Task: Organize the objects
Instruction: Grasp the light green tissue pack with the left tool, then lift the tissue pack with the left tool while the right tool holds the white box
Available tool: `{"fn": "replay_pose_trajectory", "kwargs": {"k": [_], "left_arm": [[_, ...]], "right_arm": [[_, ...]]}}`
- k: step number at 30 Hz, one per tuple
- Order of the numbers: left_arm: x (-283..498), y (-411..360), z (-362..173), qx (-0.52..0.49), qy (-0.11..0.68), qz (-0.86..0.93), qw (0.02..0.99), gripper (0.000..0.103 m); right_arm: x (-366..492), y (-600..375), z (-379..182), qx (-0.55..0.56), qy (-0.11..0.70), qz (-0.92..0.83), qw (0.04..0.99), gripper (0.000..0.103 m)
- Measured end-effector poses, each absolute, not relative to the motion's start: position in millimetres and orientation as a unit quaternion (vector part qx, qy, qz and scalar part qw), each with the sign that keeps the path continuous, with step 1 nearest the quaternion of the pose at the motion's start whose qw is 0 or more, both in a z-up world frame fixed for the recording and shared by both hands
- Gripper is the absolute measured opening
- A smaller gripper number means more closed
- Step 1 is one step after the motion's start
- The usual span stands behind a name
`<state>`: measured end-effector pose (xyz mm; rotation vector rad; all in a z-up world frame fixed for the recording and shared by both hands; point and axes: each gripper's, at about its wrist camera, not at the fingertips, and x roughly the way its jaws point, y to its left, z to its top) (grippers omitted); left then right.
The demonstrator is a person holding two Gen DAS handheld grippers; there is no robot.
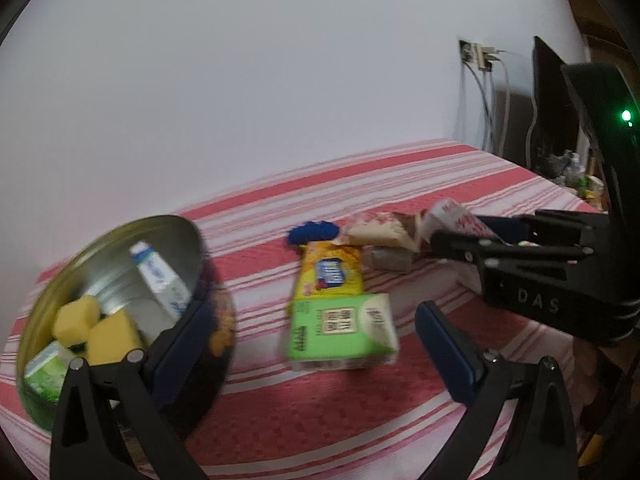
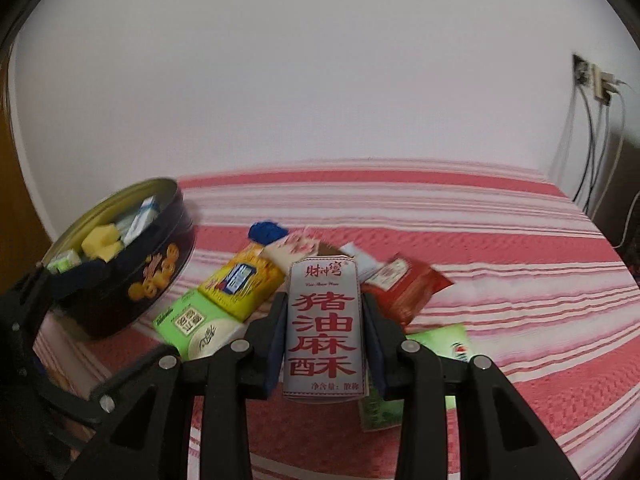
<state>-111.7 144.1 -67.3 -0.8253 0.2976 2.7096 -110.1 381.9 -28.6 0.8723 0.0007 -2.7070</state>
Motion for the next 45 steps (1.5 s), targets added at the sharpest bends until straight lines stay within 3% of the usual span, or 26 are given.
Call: {"fn": "replay_pose_trajectory", "kwargs": {"k": [14, 17, 18, 45], "left_arm": [[-151.4, 160.0, -91.6, -0.395, 0.074, 0.896, 0.191, 0.089], [-153.4, 166.1, -97.5, -0.413, 0.088, 0.886, 0.190, 0.070], [-153.9, 166.5, -98.6, -0.416, 0.087, 0.885, 0.192, 0.070], [-136.6, 152.8, -69.3, -0.321, 0.057, 0.936, 0.137, 0.068]], "right_arm": [[-102.4, 384.0, -21.5, 0.274, 0.003, -0.951, 0.140, 0.038], [-104.4, 386.9, -21.5, 0.269, -0.011, -0.953, 0.142, 0.038], [-105.2, 387.4, -21.8, 0.271, -0.011, -0.952, 0.143, 0.038], [-118.0, 381.8, -21.8, 0.279, -0.029, -0.947, 0.155, 0.038]]}}
